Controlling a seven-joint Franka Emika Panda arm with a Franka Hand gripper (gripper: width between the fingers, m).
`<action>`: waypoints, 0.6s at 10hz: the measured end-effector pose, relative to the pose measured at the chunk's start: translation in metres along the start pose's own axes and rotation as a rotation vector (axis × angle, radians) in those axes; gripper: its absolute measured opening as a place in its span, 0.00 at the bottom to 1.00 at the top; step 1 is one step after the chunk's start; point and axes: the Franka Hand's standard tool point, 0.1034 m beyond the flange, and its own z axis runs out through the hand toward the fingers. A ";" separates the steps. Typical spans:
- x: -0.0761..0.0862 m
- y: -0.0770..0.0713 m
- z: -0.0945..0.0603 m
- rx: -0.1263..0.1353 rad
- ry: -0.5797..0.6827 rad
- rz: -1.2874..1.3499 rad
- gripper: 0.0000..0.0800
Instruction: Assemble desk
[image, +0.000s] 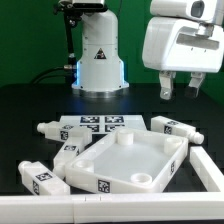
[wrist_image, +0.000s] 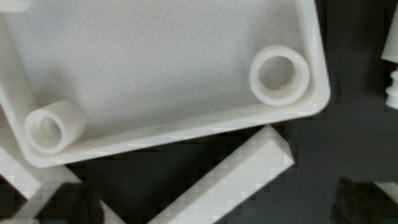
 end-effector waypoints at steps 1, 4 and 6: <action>-0.016 0.007 0.007 0.016 -0.013 0.035 0.81; -0.027 0.018 0.011 0.049 -0.008 -0.003 0.81; -0.028 0.018 0.012 0.050 -0.010 -0.005 0.81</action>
Offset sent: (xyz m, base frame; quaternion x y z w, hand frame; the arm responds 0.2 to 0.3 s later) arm 0.0000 0.0000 0.0000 0.0000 0.0000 0.0000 1.0000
